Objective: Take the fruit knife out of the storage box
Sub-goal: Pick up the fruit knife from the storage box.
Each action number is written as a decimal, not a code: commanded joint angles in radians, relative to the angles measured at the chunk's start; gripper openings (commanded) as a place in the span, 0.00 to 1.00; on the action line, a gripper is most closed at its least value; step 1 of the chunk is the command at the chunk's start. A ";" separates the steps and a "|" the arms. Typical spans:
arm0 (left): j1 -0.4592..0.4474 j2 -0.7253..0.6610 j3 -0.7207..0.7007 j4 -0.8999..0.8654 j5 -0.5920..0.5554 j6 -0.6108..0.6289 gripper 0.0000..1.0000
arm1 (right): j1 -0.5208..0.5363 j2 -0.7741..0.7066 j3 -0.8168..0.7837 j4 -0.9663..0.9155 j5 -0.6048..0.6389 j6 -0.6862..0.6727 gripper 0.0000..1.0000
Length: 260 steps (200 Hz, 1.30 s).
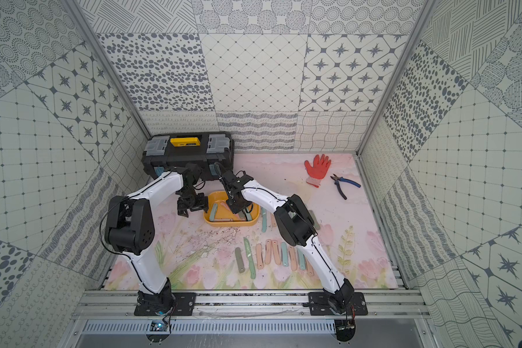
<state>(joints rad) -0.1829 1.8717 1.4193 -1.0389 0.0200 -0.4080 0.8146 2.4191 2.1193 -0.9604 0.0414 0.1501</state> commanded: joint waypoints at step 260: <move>-0.001 0.005 0.017 -0.033 -0.009 0.001 0.81 | 0.003 -0.083 0.054 -0.015 0.010 0.020 0.21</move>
<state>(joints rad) -0.1829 1.8717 1.4193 -1.0389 0.0200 -0.4080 0.8146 2.3814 2.1597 -0.9863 0.0463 0.1547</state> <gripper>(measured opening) 0.807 0.218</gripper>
